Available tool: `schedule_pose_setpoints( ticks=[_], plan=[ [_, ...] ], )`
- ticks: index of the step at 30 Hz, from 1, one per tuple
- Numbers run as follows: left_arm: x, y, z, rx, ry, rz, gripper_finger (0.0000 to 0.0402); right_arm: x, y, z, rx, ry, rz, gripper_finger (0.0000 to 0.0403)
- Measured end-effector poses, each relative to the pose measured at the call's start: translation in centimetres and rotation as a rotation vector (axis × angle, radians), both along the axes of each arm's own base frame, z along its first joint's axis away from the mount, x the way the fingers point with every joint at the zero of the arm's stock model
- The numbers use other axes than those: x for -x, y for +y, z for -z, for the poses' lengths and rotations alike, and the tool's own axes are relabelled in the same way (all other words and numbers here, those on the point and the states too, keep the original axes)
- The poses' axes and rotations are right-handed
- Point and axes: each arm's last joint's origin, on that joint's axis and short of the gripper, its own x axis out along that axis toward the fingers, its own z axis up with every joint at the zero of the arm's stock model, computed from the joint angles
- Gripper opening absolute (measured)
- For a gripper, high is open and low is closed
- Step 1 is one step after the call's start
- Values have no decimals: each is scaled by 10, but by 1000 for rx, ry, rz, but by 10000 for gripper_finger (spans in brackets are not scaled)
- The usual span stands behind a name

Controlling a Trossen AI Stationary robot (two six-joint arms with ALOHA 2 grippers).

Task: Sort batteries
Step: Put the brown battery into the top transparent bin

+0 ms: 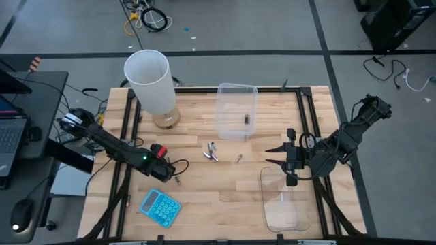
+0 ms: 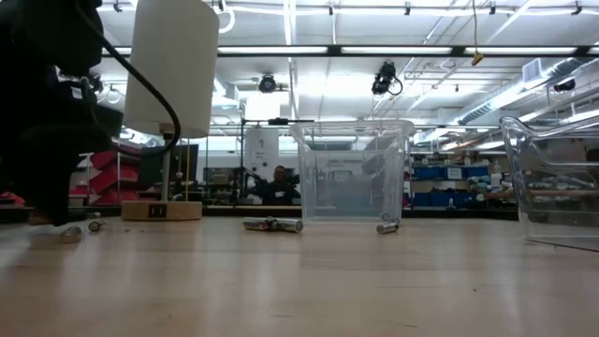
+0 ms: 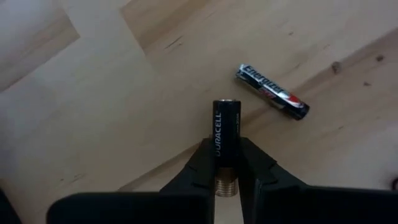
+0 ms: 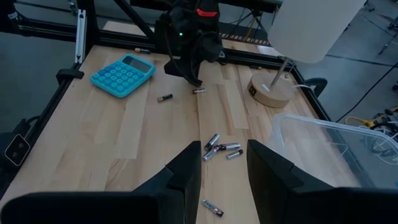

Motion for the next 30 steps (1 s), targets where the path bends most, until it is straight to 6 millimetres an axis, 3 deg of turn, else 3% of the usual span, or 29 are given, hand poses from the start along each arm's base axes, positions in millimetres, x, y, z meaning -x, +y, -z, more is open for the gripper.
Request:
schedule_pose_setpoints(
  ticks=[6,14,21,30],
  plan=[
    [-1,-6,-2,1,-22,26,25,0,0,0,0,0,0,115],
    [-18,-15,-26,-47,-124,114,24,0,0,0,0,0,0,115],
    [-42,-23,-65,-199,-263,297,26,0,0,0,0,0,0,115],
    [-77,-31,-126,-522,-449,571,23,0,0,0,1,0,0,115]
  ],
)
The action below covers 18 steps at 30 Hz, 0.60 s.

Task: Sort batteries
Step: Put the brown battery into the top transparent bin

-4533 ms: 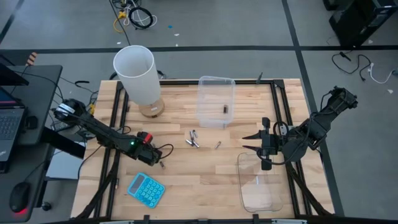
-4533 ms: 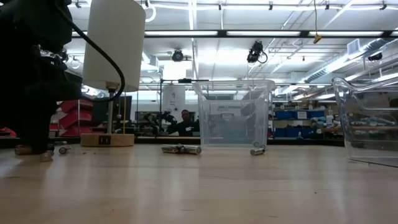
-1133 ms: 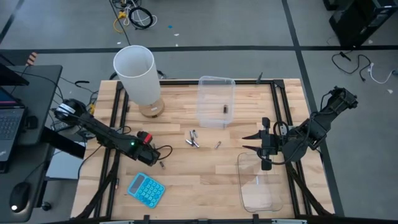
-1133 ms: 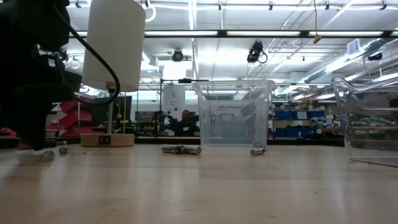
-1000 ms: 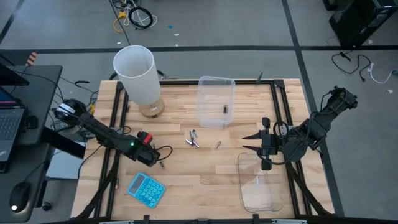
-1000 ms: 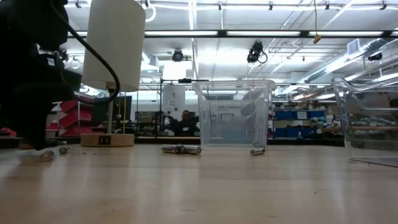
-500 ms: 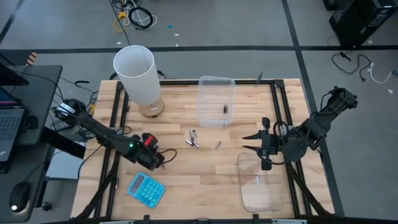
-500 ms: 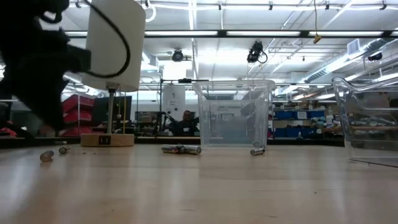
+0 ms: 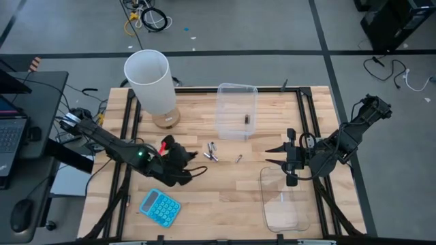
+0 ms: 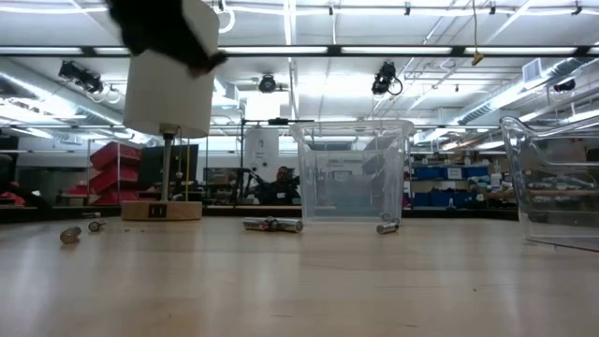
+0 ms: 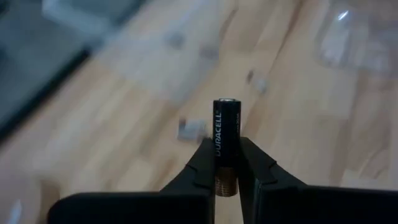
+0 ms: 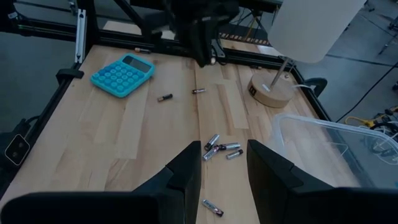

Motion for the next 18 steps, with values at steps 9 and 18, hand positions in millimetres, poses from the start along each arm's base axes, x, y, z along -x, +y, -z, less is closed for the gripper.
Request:
schedule_pose_setpoints(
  ticks=[9,18],
  plan=[
    [-34,23,-35,-315,-112,148,23,0,0,0,4,1,-2,115],
    [-56,86,-52,-353,-216,224,23,0,0,0,5,1,-2,115]
  ],
)
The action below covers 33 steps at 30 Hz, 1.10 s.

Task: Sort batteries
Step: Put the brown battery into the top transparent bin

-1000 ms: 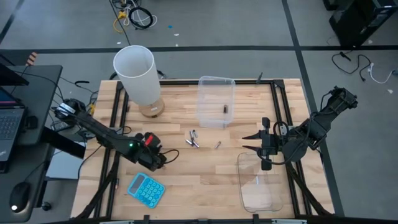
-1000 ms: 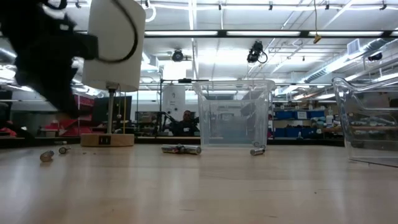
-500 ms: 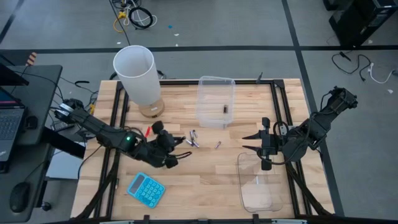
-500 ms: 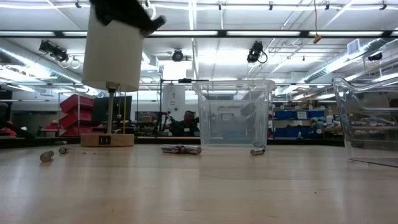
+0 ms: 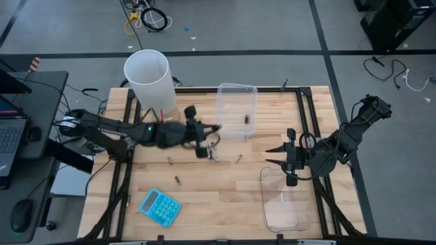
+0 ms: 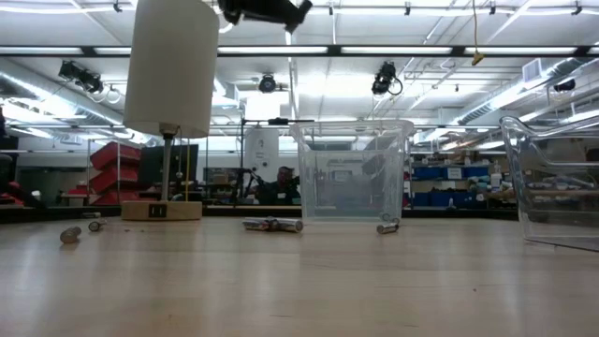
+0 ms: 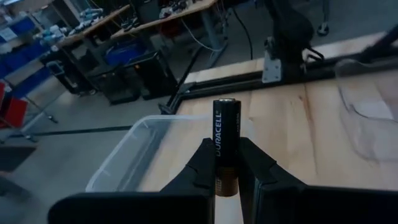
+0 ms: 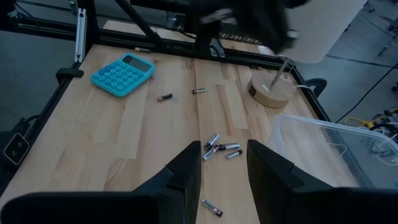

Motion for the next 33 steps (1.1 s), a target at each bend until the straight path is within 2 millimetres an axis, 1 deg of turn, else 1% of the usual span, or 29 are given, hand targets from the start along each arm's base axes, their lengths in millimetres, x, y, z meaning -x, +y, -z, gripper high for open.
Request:
schedule_pose_setpoints(
  ticks=[4,8,11,17,21,29,33],
  plan=[
    [-8,30,-1,36,-60,8,23,0,0,0,-3,0,2,115],
    [-22,52,10,46,-86,-5,23,0,0,0,-5,0,2,115],
    [-34,61,21,61,-96,11,23,0,0,0,-14,-2,6,115],
    [-53,70,52,90,-33,-7,23,0,0,0,-28,-3,13,115],
    [-62,71,72,96,28,-32,23,0,0,0,-27,-3,13,115],
    [-73,74,98,108,60,-83,25,0,0,0,-28,-3,13,115],
    [-75,75,103,107,70,-110,39,0,0,0,-29,-4,14,115]
  ],
)
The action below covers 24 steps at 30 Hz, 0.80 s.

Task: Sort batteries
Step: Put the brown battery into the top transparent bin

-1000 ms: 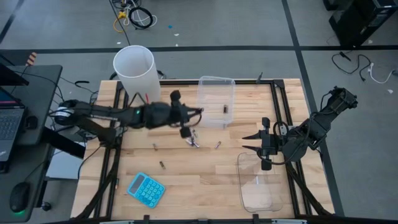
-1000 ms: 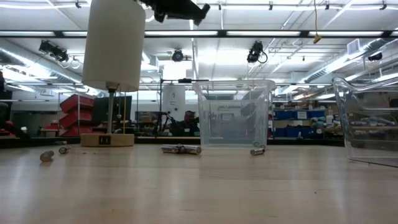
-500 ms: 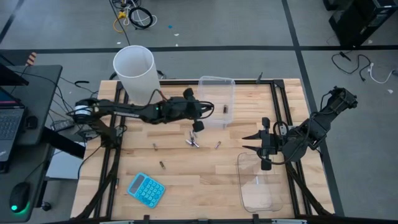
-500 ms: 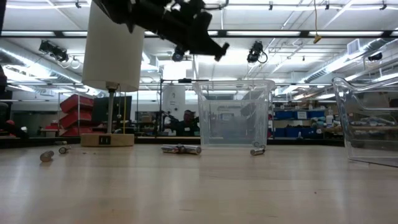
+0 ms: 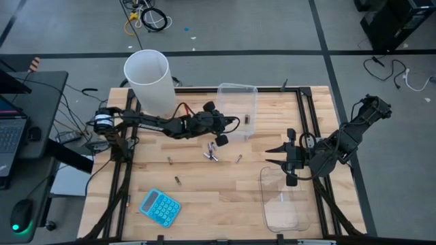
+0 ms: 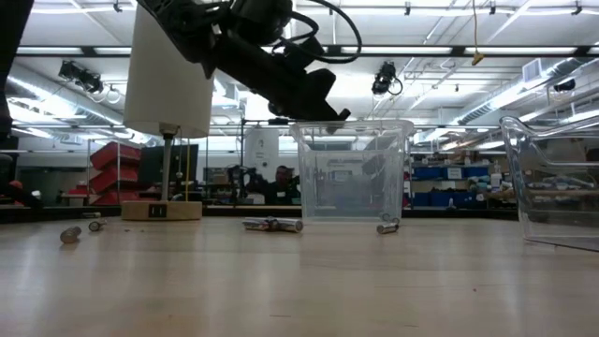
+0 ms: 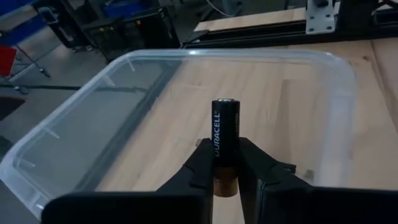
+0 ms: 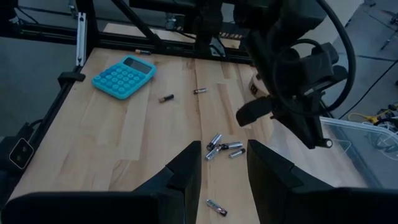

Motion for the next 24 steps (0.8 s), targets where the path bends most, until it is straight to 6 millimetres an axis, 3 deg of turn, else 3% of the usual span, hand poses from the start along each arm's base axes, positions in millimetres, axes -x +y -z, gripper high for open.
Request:
schedule_pose_setpoints(
  ticks=[24],
  plan=[
    [0,0,1,36,-15,-18,49,0,0,0,0,0,0,115]
  ],
)
